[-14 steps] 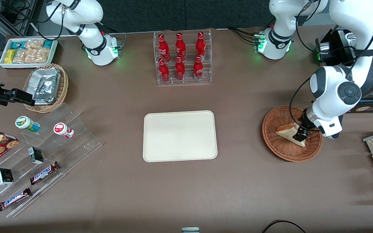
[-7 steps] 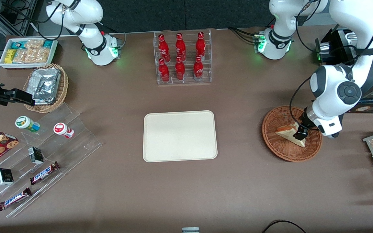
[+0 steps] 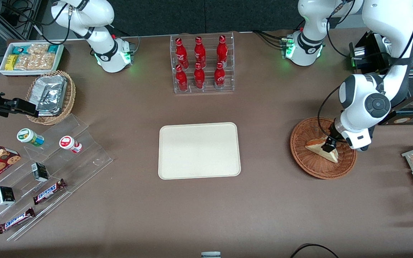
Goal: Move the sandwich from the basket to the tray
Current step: 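Lower the open left gripper around the sandwich and close it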
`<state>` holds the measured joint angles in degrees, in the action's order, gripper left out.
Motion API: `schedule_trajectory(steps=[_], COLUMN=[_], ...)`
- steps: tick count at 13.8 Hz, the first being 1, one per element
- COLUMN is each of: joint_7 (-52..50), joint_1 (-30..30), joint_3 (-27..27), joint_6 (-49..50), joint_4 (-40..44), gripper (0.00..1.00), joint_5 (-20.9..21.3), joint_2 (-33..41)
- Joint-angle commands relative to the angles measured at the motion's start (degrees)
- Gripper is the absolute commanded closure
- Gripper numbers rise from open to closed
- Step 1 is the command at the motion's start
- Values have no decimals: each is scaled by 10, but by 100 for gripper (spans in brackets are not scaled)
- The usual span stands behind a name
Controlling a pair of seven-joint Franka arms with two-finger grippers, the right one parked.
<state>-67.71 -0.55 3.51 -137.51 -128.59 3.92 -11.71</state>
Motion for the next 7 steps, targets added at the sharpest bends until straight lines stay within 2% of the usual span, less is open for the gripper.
schedule_trajectory(steps=[1, 3, 4, 5, 6, 7], joint_7=[-4, -6, -17, -32, -30, -26], joint_1=[0, 0, 0, 0, 0, 1], joint_3=[-1, 0, 0, 0, 0, 0], joint_6=[-33, -40, -40, -39, -34, -16], joint_4=[-13, -8, -1, 10, 20, 34], gripper=[0, 0, 20, 69, 100, 100], joint_5=[8, 7, 6, 6, 7, 8], joint_2=[-10, -14, -17, -17, -17, -16])
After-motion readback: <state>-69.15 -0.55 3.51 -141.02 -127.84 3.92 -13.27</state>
